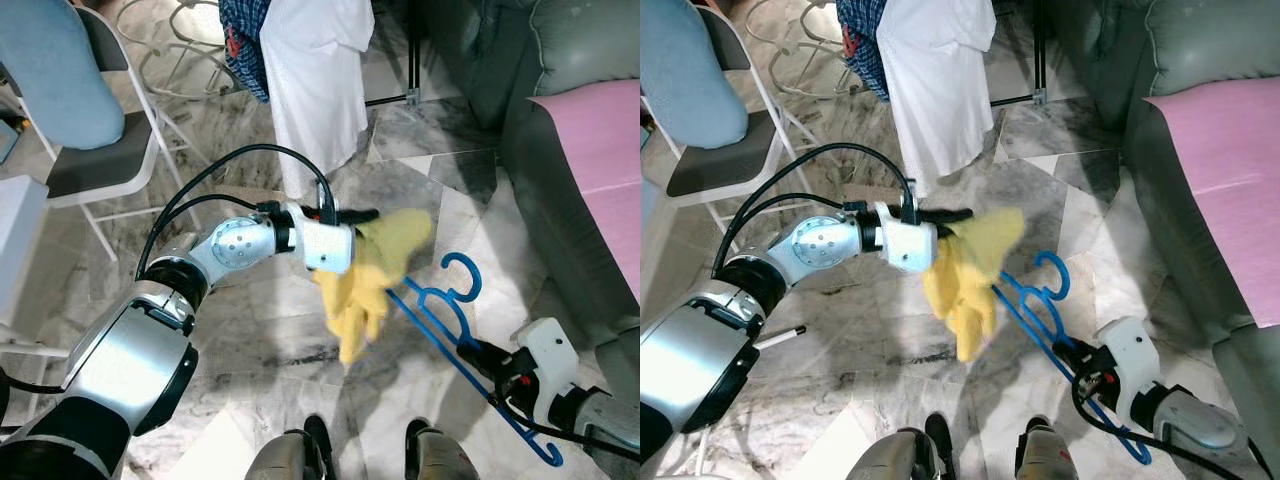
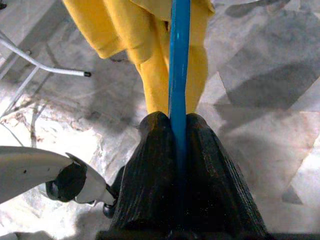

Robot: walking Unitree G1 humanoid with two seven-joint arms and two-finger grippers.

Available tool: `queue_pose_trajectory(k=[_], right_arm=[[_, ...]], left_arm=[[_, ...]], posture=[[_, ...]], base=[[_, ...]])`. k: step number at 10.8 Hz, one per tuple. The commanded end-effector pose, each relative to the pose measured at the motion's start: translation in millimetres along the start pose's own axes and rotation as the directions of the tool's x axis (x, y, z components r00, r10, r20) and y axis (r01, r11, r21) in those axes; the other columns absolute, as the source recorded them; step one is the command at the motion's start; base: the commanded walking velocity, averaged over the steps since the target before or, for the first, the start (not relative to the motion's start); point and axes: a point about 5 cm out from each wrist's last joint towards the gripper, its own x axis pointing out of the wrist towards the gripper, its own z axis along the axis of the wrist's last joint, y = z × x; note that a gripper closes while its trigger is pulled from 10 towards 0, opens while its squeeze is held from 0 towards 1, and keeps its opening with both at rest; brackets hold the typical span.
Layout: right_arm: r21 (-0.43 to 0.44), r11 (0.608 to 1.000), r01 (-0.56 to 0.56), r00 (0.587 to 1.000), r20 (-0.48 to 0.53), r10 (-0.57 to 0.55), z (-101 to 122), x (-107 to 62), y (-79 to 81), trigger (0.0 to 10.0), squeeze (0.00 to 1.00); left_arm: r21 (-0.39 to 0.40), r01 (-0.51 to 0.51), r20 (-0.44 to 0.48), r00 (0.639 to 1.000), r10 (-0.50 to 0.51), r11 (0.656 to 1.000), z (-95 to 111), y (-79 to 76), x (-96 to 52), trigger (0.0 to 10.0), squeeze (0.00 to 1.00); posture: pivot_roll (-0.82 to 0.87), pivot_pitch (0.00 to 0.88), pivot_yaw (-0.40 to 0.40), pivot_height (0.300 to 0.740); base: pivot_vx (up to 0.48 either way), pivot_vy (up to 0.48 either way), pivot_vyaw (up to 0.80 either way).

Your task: Hang hanger

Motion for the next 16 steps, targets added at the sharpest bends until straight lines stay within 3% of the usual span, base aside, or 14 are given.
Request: queue_pose_trajectory(k=[1, 2, 3, 6, 7, 9, 10, 11, 12, 13, 15, 16], right_arm=[[0.010, 1.000, -0.021, 1.000, -0.009, 0.021, -5.9, 3.1, 5.9, 10.0, 0.00], [0.005, 1.000, -0.006, 1.000, -0.004, 0.006, -6.2, 5.6, 4.8, 10.0, 0.00], [-0.009, 1.000, 0.007, 1.000, 0.014, -0.007, -2.1, 7.6, 3.1, 10.0, 0.00], [-0.005, 1.000, 0.011, 0.998, 0.059, -0.010, 7.3, 8.2, -2.7, 10.0, 0.00], [0.023, 1.000, 0.015, 0.998, 0.059, -0.016, 2.8, 11.0, -4.1, 10.0, 0.00], [0.191, 0.978, 0.089, 0.986, 0.123, -0.114, -0.4, 19.0, -12.9, 10.0, 0.00], [0.280, 0.936, 0.213, 0.960, 0.116, -0.253, -5.7, 22.9, -26.7, 10.0, 0.00], [0.408, 0.867, 0.285, 0.929, 0.108, -0.355, -11.3, 25.5, -38.1, 10.0, 0.00], [0.483, 0.811, 0.331, 0.904, 0.084, -0.419, -16.2, 28.0, -45.2, 10.0, 0.00], [0.527, 0.781, 0.335, 0.888, 0.101, -0.449, -12.7, 29.6, -47.9, 10.0, 0.00], [0.655, 0.719, 0.232, 0.833, 0.248, -0.494, 18.7, 33.7, -53.6, 10.0, 0.00], [0.669, 0.730, 0.140, 0.810, 0.347, -0.473, 43.3, 37.1, -48.1, 10.0, 0.00]], left_arm=[[0.009, -0.013, 0.052, 0.999, 0.012, 1.000, 3.8, 0.5, -5.4, 10.0, 0.00], [0.003, 0.030, 0.108, 0.994, -0.030, 1.000, 9.0, -11.1, -4.0, 10.0, 0.00], [0.001, 0.087, 0.096, 0.992, -0.086, 0.996, 6.2, -25.3, -6.9, 10.0, 0.00], [-0.021, 0.099, 0.087, 0.991, -0.097, 0.995, 4.7, -25.5, -7.8, 10.0, 0.00], [-0.017, 0.090, 0.121, 0.989, -0.087, 0.996, 9.5, -24.4, -3.2, 10.0, 0.00], [-0.013, 0.051, 0.207, 0.977, -0.047, 0.999, 21.0, -28.9, 4.5, 10.0, 0.00], [-0.014, 0.039, 0.245, 0.969, -0.035, 0.999, 26.0, -32.6, 6.7, 10.0, 0.00], [-0.021, 0.020, 0.285, 0.959, -0.013, 1.000, 31.8, -35.9, 9.1, 10.0, 0.00], [-0.036, 0.014, 0.307, 0.952, -0.002, 0.999, 35.3, -40.1, 10.6, 10.0, 0.00], [-0.049, 0.019, 0.311, 0.950, -0.002, 0.999, 36.1, -45.5, 11.0, 10.0, 0.00], [-0.118, 0.032, 0.250, 0.968, -0.002, 0.992, 29.6, -63.6, 11.1, 10.0, 0.00], [-0.198, -0.009, 0.162, 0.986, 0.042, 0.980, 20.8, -72.6, 12.6, 10.0, 0.00]], posture=[[-0.21, 0.247, 0.233, 0.740], [-0.21, 0.249, 0.234, 0.740], [-0.20, 0.251, 0.234, 0.740], [-0.21, 0.251, 0.233, 0.740], [-0.21, 0.251, 0.233, 0.740], [-0.22, 0.252, 0.231, 0.740], [-0.22, 0.254, 0.231, 0.740], [-0.21, 0.256, 0.229, 0.740], [-0.21, 0.256, 0.229, 0.740], [-0.20, 0.257, 0.226, 0.740], [-0.20, 0.258, 0.225, 0.740], [-0.21, 0.259, 0.223, 0.740]], base=[[0.000, 0.000, 0.00], [0.000, 0.000, 0.00], [0.000, 0.000, 0.00], [0.000, 0.000, 0.00], [0.000, 0.000, 0.00], [0.000, 0.000, 0.00], [0.000, 0.000, 0.00], [0.000, 0.000, 0.00], [0.000, 0.000, 0.00], [0.000, 0.000, 0.00], [0.000, 0.000, 0.00], [0.000, 0.000, 0.00]])
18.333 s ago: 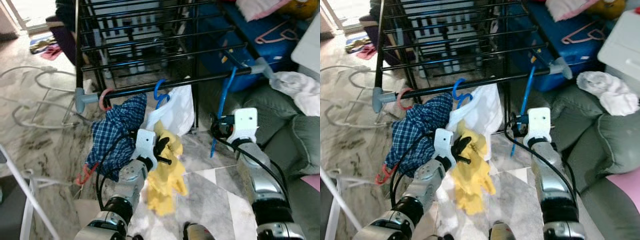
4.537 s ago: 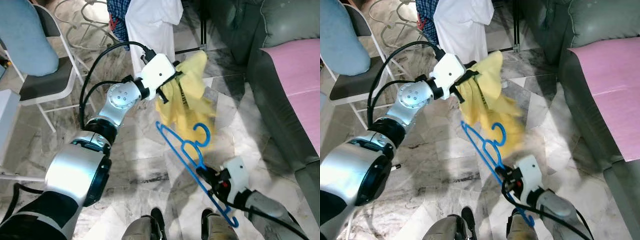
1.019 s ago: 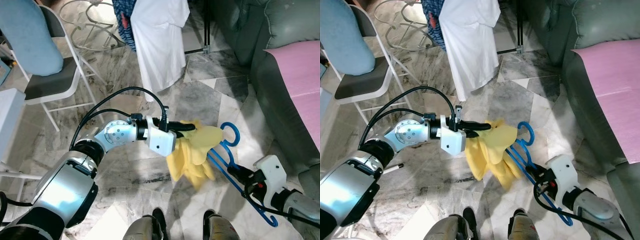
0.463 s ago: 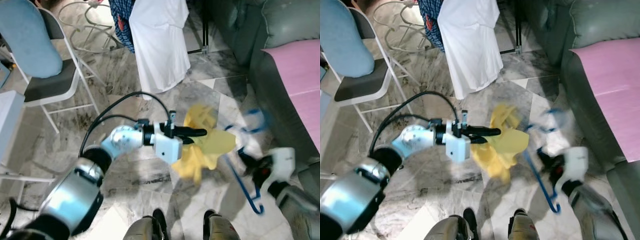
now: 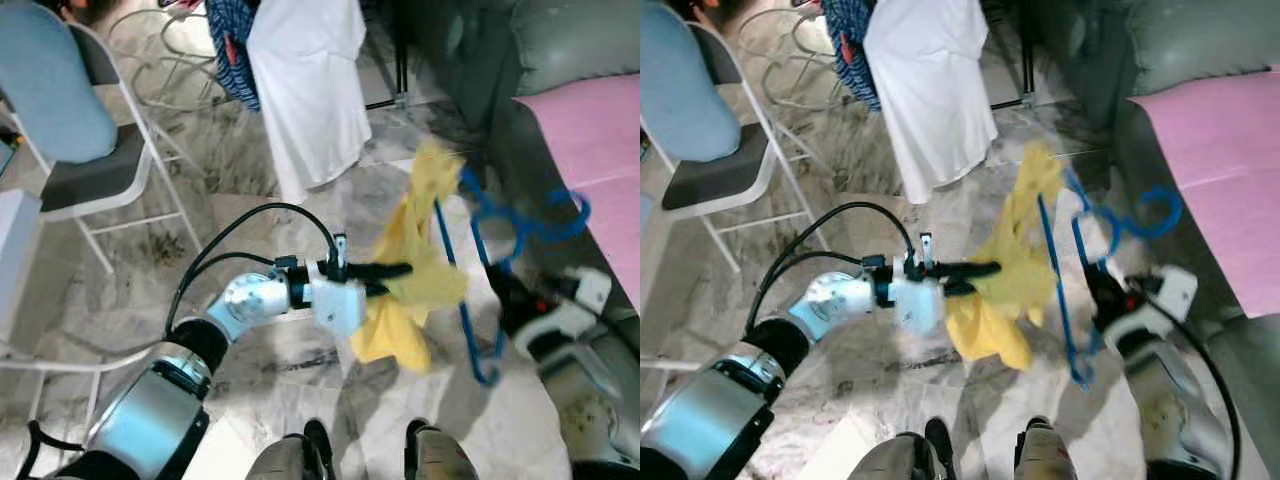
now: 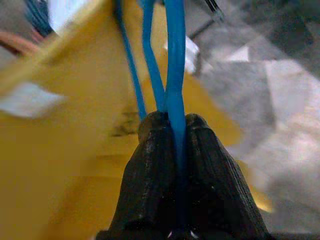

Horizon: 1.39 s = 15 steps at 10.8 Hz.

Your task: Hang hanger

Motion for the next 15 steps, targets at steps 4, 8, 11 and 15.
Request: queue_pose_trajectory(k=[4, 8, 11, 15], right_arm=[[0.198, 0.930, -0.310, 0.938, 0.223, 0.265, 34.5, 15.6, 84.0, 10.0, 0.00], [0.180, 0.830, -0.527, 0.845, 0.216, 0.490, 38.6, 10.0, 131.0, 10.0, 0.00], [0.064, 0.861, -0.504, 0.863, -0.008, 0.505, 8.0, -1.9, 123.1, 10.0, 0.00], [-0.071, 0.969, -0.238, 0.961, -0.159, 0.224, -10.9, -26.1, 43.7, 10.0, 0.00]], left_arm=[[-0.144, -0.080, -0.274, 0.961, 0.038, 0.986, -29.7, -45.5, -5.8, 10.0, 0.00], [-0.225, -0.107, -0.322, 0.946, 0.030, 0.969, -32.5, -70.1, -5.8, 10.0, 0.00], [-0.157, -0.219, -0.398, 0.906, 0.141, 0.963, -39.5, -56.2, -7.4, 10.0, 0.00], [-0.051, -0.236, -0.427, 0.883, 0.193, 0.970, -45.5, -35.1, -19.1, 10.0, 0.00]], posture=[[-0.24, 0.248, 0.198, 0.740], [-0.26, 0.232, 0.186, 0.740], [-0.26, 0.227, 0.174, 0.740], [-0.27, 0.240, 0.189, 0.740]], base=[[0.000, 0.000, 0.00], [0.000, 0.000, 0.00], [0.000, 0.000, 0.00], [0.000, 0.000, 0.00]])
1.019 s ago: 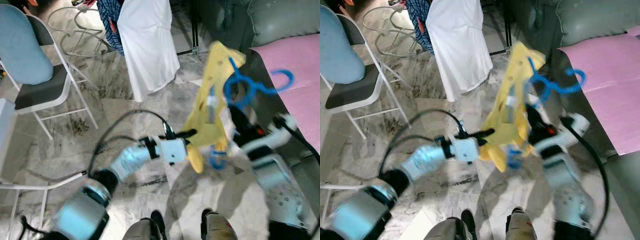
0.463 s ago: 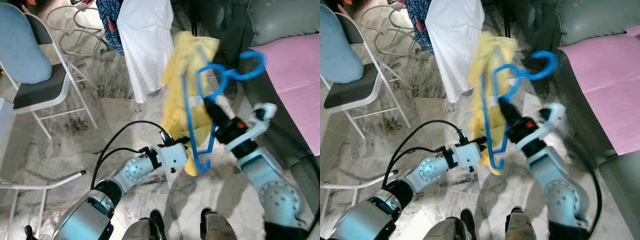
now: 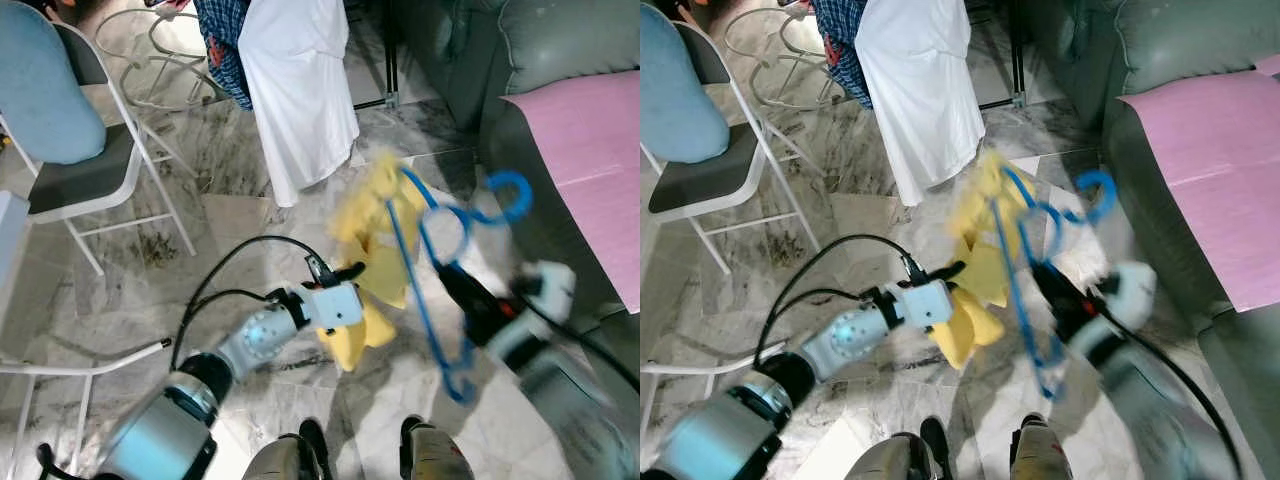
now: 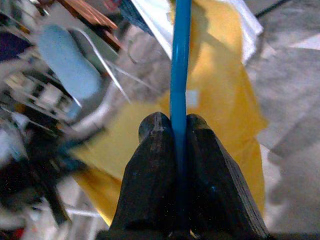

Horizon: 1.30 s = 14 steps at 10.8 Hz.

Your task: Hang hanger

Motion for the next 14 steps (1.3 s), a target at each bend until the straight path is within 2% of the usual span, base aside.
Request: queue_pose_trajectory(k=[1, 3, 5, 7, 8, 9, 10, 12, 14], right_arm=[[-0.008, 1.000, -0.008, 1.000, 0.006, 0.008, -2.5, -2.5, -0.8, 10.0, 0.00], [-0.011, 0.997, 0.079, 0.996, -0.051, -0.079, -18.1, -19.1, -24.6, 10.0, 0.00], [-0.022, 0.986, 0.167, 0.982, -0.081, -0.168, -33.2, -22.7, -40.1, 10.0, 0.00], [-0.015, 0.968, 0.252, 0.965, -0.068, -0.253, -35.3, -22.9, -54.0, 10.0, 0.00], [0.000, 0.957, 0.291, 0.956, -0.031, -0.291, -29.8, -21.5, -59.6, 10.0, 0.00], [0.094, 0.940, 0.329, 0.937, 0.089, -0.337, -8.1, -15.3, -66.2, 10.0, 0.00], [0.195, 0.930, 0.311, 0.916, 0.201, -0.348, 13.4, -9.5, -66.6, 10.0, 0.00], [0.305, 0.923, 0.234, 0.874, 0.350, -0.337, 48.8, 3.1, -57.6, 10.0, 0.00], [0.352, 0.929, 0.113, 0.869, 0.418, -0.264, 71.0, 14.7, -36.9, 10.0, 0.00]], left_arm=[[0.017, -0.010, -0.028, 1.000, 0.010, 1.000, -6.1, 4.8, -4.5, 10.0, 0.00], [0.081, -0.092, 0.046, 0.995, 0.088, 0.992, 3.1, 27.2, -1.8, 10.0, 0.00], [0.066, -0.165, 0.154, 0.976, 0.153, 0.984, 18.2, 43.7, 1.5, 10.0, 0.00], [0.047, -0.168, 0.259, 0.954, 0.150, 0.985, 31.3, 45.0, 1.1, 10.0, 0.00], [0.031, -0.141, 0.279, 0.952, 0.127, 0.989, 32.4, 39.5, -0.8, 10.0, 0.00], [-0.021, -0.045, 0.243, 0.969, 0.048, 0.999, 22.4, 16.2, -7.7, 10.0, 0.00], [-0.070, -0.008, 0.212, 0.977, 0.022, 0.998, 15.1, 1.1, -13.8, 10.0, 0.00], [-0.070, 0.087, 0.187, 0.980, -0.073, 0.994, 6.9, -25.0, -25.3, 10.0, 0.00], [-0.051, 0.166, 0.149, 0.976, -0.157, 0.985, -0.1, -40.9, -33.8, 10.0, 0.00]], posture=[[-0.27, 0.241, 0.190, 0.740], [-0.27, 0.246, 0.190, 0.740], [-0.26, 0.249, 0.191, 0.740], [-0.25, 0.249, 0.191, 0.740], [-0.25, 0.250, 0.191, 0.740], [-0.26, 0.250, 0.193, 0.740], [-0.26, 0.250, 0.193, 0.740], [-0.26, 0.247, 0.184, 0.740], [-0.26, 0.244, 0.172, 0.740]], base=[[0.000, 0.000, 0.00], [0.000, 0.000, 0.00], [0.000, 0.000, 0.00], [0.000, 0.000, 0.00], [0.000, 0.000, 0.00], [0.000, 0.000, 0.00], [0.000, 0.000, 0.00], [0.000, 0.000, 0.00], [0.000, 0.000, 0.00]])
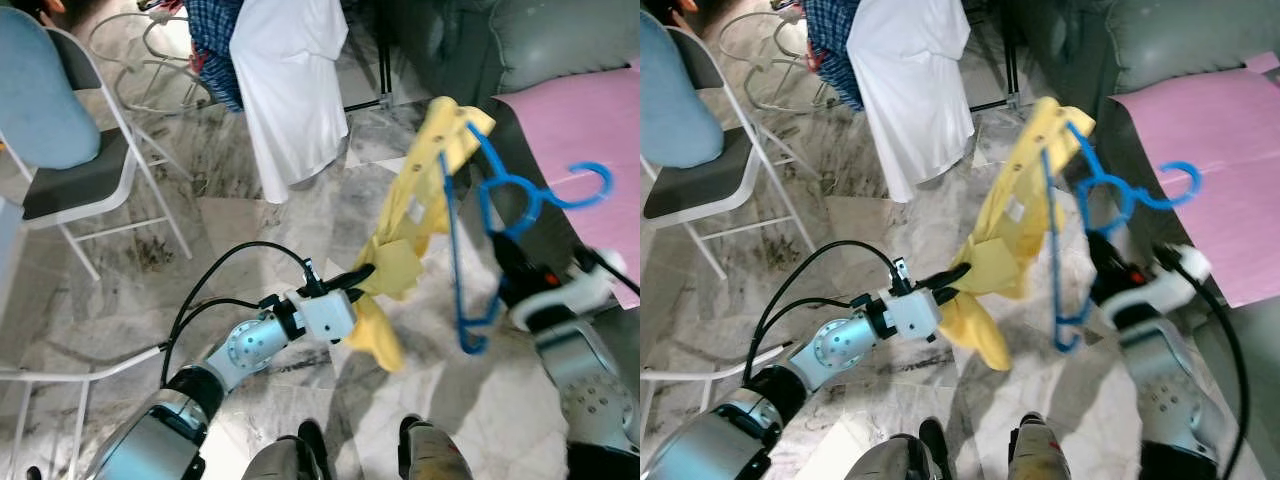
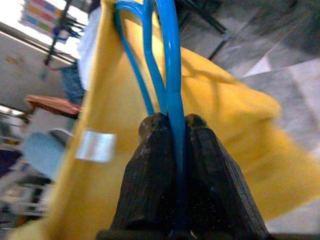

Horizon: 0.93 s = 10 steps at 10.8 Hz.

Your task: Hang hanger

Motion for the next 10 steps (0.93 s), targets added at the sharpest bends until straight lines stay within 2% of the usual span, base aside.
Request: queue_pose_trajectory(k=[1, 2, 3, 4, 5, 6, 7, 8, 9, 10], right_arm=[[0.004, 0.997, -0.071, 0.983, 0.168, 0.069, 35.2, 0.0, 21.7, 10.0, 0.00], [0.007, 0.987, -0.160, 0.986, 0.056, 0.160, 18.7, -4.1, 41.6, 10.0, 0.00], [0.010, 0.986, -0.167, 0.984, -0.056, 0.167, 2.1, -13.0, 44.4, 10.0, 0.00], [0.049, 0.989, -0.141, 0.975, -0.164, 0.147, -13.8, -28.8, 34.5, 10.0, 0.00], [0.042, 0.992, -0.120, 0.972, -0.200, 0.126, -18.8, -35.5, 28.5, 10.0, 0.00], [0.081, 0.995, -0.057, 0.962, -0.263, 0.077, -29.6, -46.7, 19.3, 10.0, 0.00], [0.101, 0.995, -0.013, 0.941, -0.335, 0.047, -44.1, -56.0, 15.1, 10.0, 0.00], [0.109, 0.993, -0.036, 0.920, -0.385, 0.076, -54.0, -64.6, 15.4, 10.0, 0.00], [0.129, 0.990, -0.058, 0.874, -0.473, 0.113, -70.9, -81.3, 10.3, 10.0, 0.00], [0.138, 0.990, -0.034, 0.835, -0.540, 0.104, -84.8, -93.8, 1.3, 10.0, 0.00]], left_arm=[[0.001, 0.152, -0.088, 0.985, -0.151, 0.988, -14.8, -28.7, -21.4, 10.0, 0.00], [0.030, 0.122, -0.119, 0.986, -0.118, 0.992, -18.0, -22.1, -20.3, 10.0, 0.00], [0.058, 0.098, -0.138, 0.986, -0.089, 0.994, -19.9, -14.4, -19.1, 10.0, 0.00], [0.095, 0.093, -0.147, 0.986, -0.078, 0.991, -21.1, -8.9, -19.5, 10.0, 0.00], [0.109, 0.091, -0.148, 0.986, -0.074, 0.990, -21.4, -7.2, -20.2, 10.0, 0.00], [0.160, 0.083, -0.133, 0.989, -0.062, 0.984, -20.7, -4.6, -21.5, 10.0, 0.00], [0.195, 0.080, -0.126, 0.990, -0.056, 0.977, -20.2, -1.2, -21.1, 10.0, 0.00], [0.217, 0.074, -0.126, 0.991, -0.047, 0.973, -20.1, 3.8, -19.8, 10.0, 0.00], [0.243, 0.046, -0.115, 0.993, -0.018, 0.969, -18.0, 14.7, -15.0, 10.0, 0.00], [0.261, 0.018, -0.094, 0.996, 0.007, 0.965, -14.7, 23.6, -11.0, 10.0, 0.00]], posture=[[-0.26, 0.244, 0.165, 0.740], [-0.25, 0.248, 0.158, 0.740], [-0.25, 0.255, 0.153, 0.740], [-0.26, 0.259, 0.154, 0.740], [-0.26, 0.261, 0.155, 0.740], [-0.26, 0.264, 0.157, 0.740], [-0.26, 0.265, 0.159, 0.740], [-0.26, 0.268, 0.163, 0.740], [-0.25, 0.270, 0.166, 0.740], [-0.25, 0.274, 0.164, 0.740]], base=[[0.000, 0.000, 0.00], [0.000, 0.000, 0.00], [0.000, 0.000, 0.00], [0.000, 0.000, 0.00], [0.000, 0.000, 0.00], [0.000, 0.000, 0.00], [0.000, 0.000, 0.00], [0.000, 0.000, 0.00], [0.000, 0.000, 0.00], [0.000, 0.000, 0.00]])
